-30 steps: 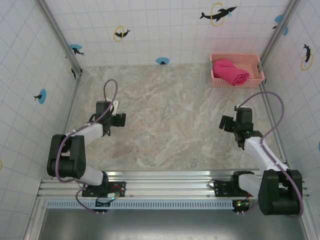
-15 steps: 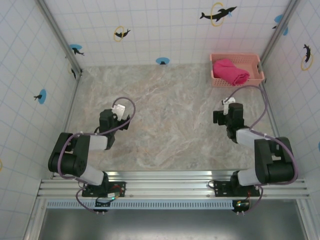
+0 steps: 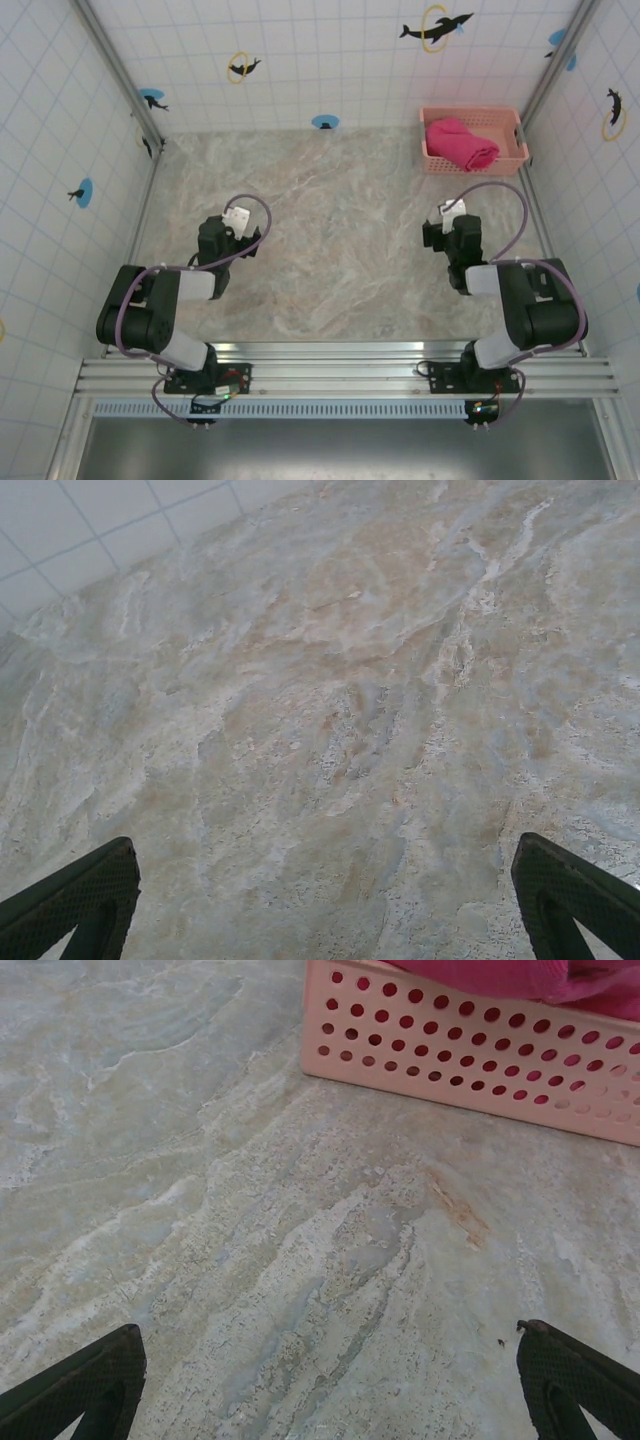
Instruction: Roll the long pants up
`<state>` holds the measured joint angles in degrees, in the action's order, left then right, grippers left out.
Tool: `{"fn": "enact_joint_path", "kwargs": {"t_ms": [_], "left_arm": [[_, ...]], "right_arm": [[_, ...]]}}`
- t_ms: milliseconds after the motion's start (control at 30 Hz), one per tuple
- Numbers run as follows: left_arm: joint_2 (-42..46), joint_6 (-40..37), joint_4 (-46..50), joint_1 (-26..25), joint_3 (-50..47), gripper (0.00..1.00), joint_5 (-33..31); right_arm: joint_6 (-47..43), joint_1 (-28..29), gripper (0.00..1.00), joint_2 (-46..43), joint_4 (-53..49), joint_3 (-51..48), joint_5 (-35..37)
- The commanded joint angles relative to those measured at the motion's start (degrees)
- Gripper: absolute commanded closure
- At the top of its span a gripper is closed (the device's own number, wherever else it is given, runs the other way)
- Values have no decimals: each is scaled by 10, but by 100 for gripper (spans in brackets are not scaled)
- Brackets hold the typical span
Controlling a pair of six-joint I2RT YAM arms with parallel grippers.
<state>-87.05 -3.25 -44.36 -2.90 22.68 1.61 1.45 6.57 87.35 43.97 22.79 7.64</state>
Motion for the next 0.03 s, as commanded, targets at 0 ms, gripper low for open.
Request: {"fn": "enact_joint_path", "kwargs": {"t_ms": [0], "left_arm": [[3,-12,-17,5,10,2,9]], "right_arm": [[-5,5,2,-2,29,6,9]]}}
